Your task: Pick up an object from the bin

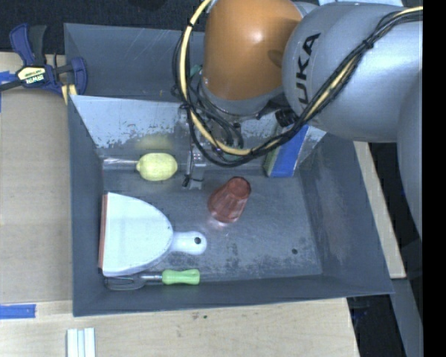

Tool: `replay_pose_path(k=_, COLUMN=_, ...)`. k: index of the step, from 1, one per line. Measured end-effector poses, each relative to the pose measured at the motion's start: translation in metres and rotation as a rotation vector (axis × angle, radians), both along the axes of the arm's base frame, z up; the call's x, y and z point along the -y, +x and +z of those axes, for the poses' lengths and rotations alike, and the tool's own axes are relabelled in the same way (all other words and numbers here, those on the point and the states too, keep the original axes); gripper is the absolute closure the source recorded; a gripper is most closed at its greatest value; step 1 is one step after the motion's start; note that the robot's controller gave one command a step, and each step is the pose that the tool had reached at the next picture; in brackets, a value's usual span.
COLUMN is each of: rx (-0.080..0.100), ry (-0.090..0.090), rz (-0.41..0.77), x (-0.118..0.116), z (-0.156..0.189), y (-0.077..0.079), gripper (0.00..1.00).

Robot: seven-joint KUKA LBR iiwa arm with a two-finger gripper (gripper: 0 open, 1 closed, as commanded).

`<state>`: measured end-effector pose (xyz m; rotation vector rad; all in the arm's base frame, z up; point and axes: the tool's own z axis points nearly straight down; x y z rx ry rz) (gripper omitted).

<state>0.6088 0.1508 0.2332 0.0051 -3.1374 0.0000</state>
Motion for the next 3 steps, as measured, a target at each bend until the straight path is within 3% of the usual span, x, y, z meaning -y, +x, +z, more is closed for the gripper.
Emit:
replay_pose_path(k=1, rx=0.007, ry=0.001, rz=-0.003, x=0.001, z=0.004, y=0.001, gripper=0.0)
replay_pose_path(k=2, rx=0.01, ry=0.002, rz=-0.002, x=0.046, z=-0.142, y=-0.066, gripper=0.0)
replay_pose_path(k=3, rx=0.026, ry=0.005, rz=0.097, x=0.055, z=-0.071, y=-0.062, gripper=0.0)
